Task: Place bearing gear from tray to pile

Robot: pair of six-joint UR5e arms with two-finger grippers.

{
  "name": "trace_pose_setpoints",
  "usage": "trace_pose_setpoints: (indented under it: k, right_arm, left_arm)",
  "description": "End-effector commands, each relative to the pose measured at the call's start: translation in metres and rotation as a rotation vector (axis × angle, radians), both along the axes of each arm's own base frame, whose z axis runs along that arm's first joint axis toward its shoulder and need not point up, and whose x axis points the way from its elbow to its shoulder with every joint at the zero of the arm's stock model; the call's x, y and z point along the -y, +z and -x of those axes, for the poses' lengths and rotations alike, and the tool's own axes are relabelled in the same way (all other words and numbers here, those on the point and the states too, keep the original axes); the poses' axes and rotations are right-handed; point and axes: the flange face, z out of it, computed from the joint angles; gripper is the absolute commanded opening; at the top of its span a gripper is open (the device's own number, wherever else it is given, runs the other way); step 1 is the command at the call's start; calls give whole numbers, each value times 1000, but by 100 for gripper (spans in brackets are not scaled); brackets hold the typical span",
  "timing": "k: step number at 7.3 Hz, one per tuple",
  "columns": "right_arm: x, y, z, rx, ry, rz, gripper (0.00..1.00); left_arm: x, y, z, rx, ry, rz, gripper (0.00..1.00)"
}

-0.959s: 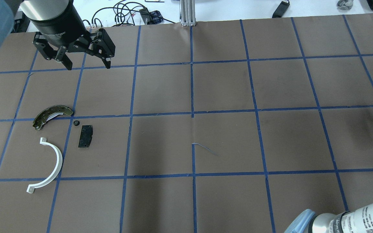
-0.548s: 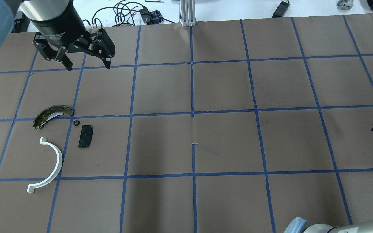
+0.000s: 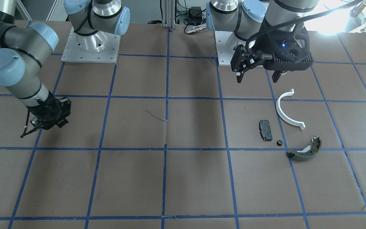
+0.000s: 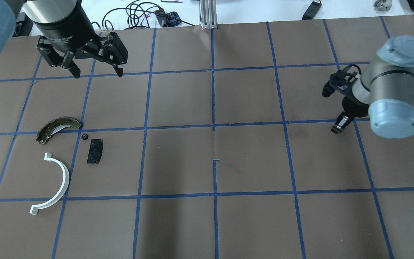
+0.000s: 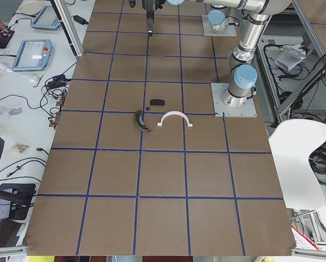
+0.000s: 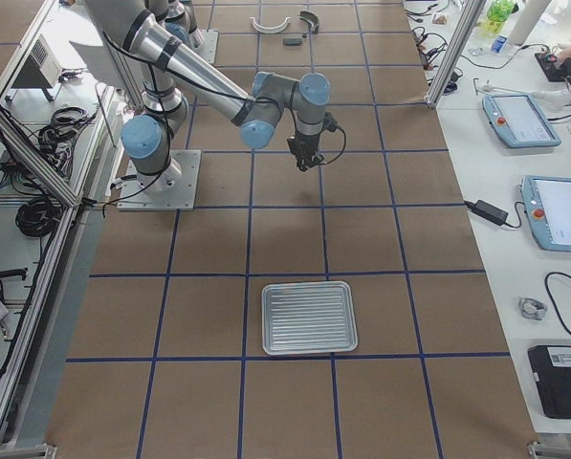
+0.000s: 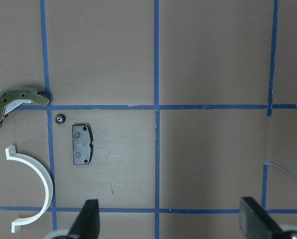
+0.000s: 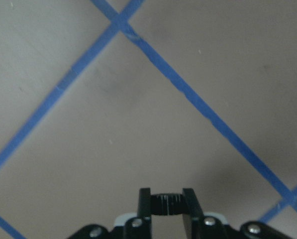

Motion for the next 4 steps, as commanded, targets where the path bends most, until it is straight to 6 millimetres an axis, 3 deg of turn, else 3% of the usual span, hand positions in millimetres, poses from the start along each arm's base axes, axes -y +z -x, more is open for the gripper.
trace_pose_setpoints:
  k: [1, 2, 3, 4]
  right_arm:
    - [14, 5, -106, 2, -179, 33, 18]
    - [14, -4, -159, 54, -279, 7, 18]
    - [13, 5, -214, 88, -356, 16, 18]
    - [5, -2, -255, 80, -435, -10, 18]
  left_arm:
    - [0, 0, -2, 0, 2, 0, 100]
    - [1, 0, -4, 0, 6, 0, 100]
    - [2, 0, -7, 0, 13, -2, 100]
    - [2, 0, -8, 0, 4, -2, 100]
